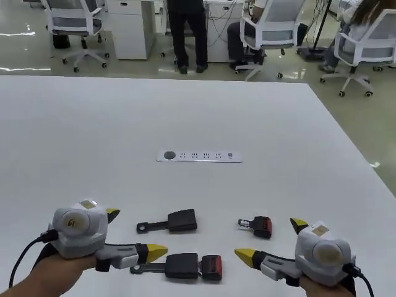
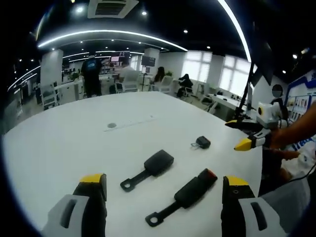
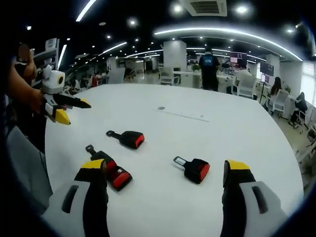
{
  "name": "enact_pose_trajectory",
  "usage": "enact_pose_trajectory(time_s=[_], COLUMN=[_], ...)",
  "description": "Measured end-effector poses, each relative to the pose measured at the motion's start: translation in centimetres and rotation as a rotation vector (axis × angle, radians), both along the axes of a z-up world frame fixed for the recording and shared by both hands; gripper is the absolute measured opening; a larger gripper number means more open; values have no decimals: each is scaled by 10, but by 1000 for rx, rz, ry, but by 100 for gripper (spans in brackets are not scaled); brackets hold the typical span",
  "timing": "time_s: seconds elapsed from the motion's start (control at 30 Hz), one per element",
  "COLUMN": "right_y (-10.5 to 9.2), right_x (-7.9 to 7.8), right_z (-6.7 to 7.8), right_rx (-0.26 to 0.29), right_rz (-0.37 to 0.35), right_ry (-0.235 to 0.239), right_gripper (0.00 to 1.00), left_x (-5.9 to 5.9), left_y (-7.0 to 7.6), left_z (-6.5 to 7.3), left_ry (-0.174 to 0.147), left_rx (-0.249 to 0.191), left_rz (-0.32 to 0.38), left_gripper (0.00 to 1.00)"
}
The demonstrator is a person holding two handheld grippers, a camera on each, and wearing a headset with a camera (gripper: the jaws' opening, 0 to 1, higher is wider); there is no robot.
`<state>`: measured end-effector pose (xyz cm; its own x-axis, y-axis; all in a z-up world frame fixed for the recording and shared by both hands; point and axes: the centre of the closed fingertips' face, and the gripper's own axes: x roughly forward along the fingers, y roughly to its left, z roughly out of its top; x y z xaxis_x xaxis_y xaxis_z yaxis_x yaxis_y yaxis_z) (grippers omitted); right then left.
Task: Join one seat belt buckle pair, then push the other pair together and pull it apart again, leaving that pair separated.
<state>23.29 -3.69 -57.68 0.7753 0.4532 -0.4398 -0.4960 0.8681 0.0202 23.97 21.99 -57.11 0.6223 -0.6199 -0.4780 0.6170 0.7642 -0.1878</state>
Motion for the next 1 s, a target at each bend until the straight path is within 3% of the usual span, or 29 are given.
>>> enact_pose_trajectory(time_s=[0.23,0.43,0.5,0.63,1.0], right_y=[16,22,22,18,2], right_x=[-30,-53,-57,-64,-84], right_z=[10,20,21,17,14], right_rx=[-8,-19,-29,-33,-41], right_rz=[40,54,57,57,15], right_ry=[-29,-42,-52,-60,-45], right_gripper=[100,100,100,100,100], left_x=[-39,-59,-64,-78,-94], left_y=[12,26,30,39,62], left_z=[4,11,13,15,17], left_ry=[-10,-39,-44,-54,-47], left_rx=[2,8,-15,-12,-31], left_rz=[4,-15,-11,-25,16], left_gripper=[100,100,100,100,100])
